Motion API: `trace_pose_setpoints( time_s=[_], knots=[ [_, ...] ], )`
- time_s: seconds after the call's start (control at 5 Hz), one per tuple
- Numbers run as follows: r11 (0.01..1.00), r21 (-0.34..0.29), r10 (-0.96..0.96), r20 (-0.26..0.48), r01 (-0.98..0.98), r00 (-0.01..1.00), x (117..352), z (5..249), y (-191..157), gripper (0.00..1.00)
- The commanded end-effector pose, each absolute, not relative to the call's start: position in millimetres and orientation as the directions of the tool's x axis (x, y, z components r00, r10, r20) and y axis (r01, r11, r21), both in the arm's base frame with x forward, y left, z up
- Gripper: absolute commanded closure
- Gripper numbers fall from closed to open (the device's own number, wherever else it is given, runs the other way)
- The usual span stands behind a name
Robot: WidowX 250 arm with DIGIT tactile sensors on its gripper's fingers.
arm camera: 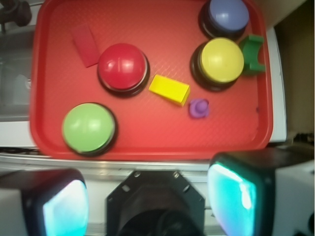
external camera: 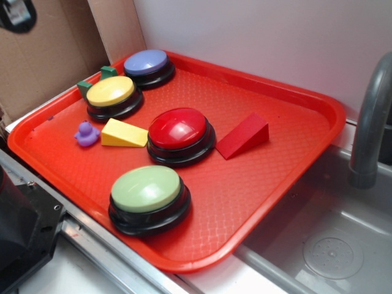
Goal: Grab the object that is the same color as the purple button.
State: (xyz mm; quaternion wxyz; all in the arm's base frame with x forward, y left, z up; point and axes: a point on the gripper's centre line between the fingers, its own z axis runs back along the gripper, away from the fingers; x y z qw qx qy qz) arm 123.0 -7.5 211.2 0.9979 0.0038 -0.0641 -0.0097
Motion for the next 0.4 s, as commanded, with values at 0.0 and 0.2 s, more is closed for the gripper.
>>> trace_pose_setpoints(
  time_s=[0.0,0.2],
  knots=[
    [0.989,0.083,-0.133,0.189,0.119,0.973,146.9,168.3,14.0,0.0],
    [0.986,0.067,-0.161,0.219,0.15,0.962,152.3,141.6,28.4,0.0]
  ],
)
